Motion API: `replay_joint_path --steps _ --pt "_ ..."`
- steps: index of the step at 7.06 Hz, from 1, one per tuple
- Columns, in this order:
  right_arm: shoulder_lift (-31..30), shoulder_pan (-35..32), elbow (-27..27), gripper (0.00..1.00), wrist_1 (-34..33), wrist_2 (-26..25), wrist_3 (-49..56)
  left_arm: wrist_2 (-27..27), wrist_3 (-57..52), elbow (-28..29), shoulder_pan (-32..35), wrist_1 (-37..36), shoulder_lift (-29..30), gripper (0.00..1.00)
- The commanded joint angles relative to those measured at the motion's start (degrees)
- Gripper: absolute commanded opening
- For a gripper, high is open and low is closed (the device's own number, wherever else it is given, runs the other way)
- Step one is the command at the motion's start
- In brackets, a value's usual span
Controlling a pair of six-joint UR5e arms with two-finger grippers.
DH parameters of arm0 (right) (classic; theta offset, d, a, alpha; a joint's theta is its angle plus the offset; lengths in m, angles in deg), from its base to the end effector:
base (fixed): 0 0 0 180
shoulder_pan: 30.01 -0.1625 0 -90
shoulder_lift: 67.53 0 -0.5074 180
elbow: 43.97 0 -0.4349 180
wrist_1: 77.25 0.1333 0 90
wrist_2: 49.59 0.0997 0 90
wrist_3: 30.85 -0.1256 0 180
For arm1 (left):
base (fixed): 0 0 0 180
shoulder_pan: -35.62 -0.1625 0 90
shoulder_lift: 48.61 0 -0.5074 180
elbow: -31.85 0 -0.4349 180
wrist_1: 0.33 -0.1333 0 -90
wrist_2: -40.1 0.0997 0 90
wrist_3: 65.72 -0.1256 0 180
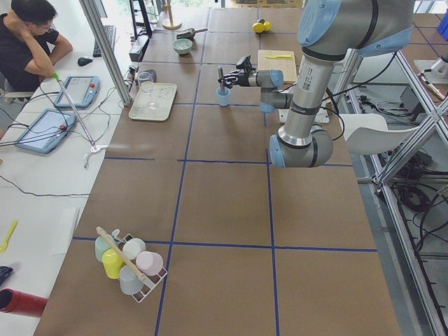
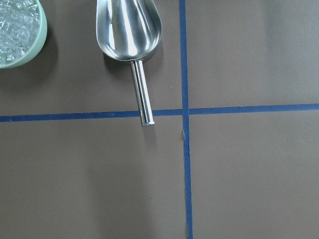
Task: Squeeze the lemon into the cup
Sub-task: 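Press the muddler down into the cup onto the lemon slice with the left gripper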
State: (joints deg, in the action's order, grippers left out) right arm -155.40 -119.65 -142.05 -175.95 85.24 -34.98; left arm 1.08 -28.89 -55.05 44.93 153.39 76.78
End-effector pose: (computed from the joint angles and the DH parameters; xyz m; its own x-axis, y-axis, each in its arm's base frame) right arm 0.0413 -0.5492 0.6789 0.7077 0.0490 0.7048 -0.0448 0.9987 -0.0245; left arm 0.6827 -0.3459 0.2364 0.6299 0.4074 -0.6613 0.6008 0.2839 0.7473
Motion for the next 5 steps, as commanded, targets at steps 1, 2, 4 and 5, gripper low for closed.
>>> replay_joint_path --steps 1,2,4,5 --pt "0.06 0.00 0.00 1.00 0.00 -0.01 0.00 0.00 -0.09 -0.63 0.00 0.09 0.03 0.00" --pt "0.06 0.00 0.09 1.00 0.00 -0.01 0.00 -0.09 -0.44 -1.60 0.09 0.96 0.12 0.00" --pt "0.41 0.00 0.00 1.00 0.00 -0.01 -0.09 -0.44 -0.62 -3.44 0.09 1.06 0.03 0.00" --pt "0.41 0.00 0.00 1.00 0.00 -0.01 -0.09 -0.44 -3.23 -5.19 0.17 1.14 -0.05 0.00"
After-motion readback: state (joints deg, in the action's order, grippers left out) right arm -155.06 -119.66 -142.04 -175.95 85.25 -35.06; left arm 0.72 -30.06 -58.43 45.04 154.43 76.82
